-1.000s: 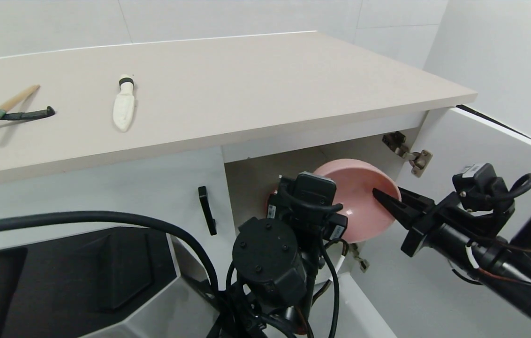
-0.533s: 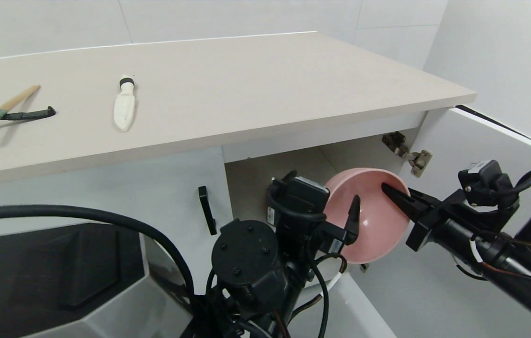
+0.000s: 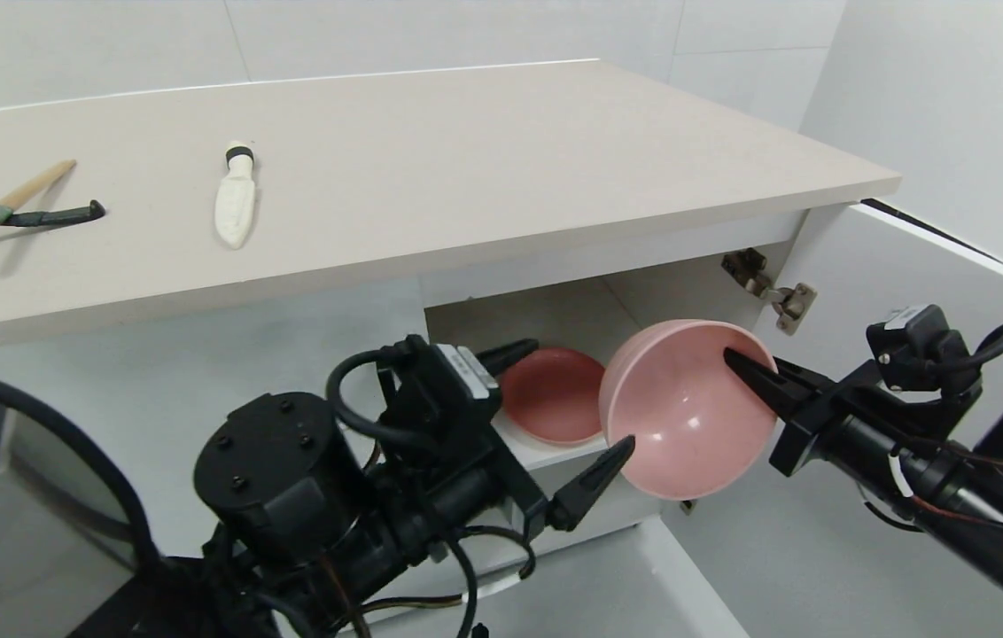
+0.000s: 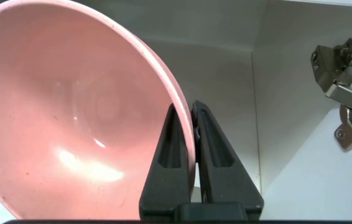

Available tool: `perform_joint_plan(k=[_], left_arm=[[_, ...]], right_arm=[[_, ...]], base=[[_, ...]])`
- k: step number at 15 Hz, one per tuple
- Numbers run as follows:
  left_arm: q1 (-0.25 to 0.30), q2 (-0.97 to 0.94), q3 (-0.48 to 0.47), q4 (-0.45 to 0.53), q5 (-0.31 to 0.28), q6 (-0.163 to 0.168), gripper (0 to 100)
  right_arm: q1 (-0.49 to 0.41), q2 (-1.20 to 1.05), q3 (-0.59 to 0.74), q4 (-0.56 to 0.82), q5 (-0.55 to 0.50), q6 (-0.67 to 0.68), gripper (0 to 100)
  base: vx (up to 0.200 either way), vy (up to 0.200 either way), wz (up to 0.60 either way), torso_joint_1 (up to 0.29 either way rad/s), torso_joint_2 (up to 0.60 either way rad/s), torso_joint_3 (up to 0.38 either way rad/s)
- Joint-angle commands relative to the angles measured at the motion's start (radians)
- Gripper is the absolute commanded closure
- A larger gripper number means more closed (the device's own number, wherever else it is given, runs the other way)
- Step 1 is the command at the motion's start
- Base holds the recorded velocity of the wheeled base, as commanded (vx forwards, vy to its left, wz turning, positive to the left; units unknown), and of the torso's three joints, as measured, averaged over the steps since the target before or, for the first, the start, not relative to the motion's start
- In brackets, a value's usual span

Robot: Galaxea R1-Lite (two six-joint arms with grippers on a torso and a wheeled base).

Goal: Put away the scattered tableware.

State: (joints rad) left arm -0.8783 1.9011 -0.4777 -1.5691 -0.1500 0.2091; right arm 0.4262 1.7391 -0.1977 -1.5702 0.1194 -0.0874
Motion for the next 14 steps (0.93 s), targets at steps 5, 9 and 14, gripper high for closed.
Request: perform_joint_plan(k=[5, 9, 14], left_arm=[[0.206, -0.211, 0.284, -0.002, -0.422, 0.141, 0], [0.268, -0.379, 0.424, -0.002, -0.434, 0.125, 0], [0.43, -0.795, 0.478, 0.054, -0.427, -0.099, 0]], right_arm=[[0.0, 0.0, 0.014, -0.001, 0.0, 0.0, 100], [0.0, 0.003, 0.024, -0.001, 0.0, 0.0, 100], [-0.043, 0.03, 0.138, -0.001, 0.0, 0.011, 100]], base=[[0.0, 0.0, 0.0, 0.0, 0.0, 0.0], [0.0, 0.0, 0.0, 0.0, 0.0, 0.0], [0.0, 0.0, 0.0, 0.0, 0.0, 0.0]])
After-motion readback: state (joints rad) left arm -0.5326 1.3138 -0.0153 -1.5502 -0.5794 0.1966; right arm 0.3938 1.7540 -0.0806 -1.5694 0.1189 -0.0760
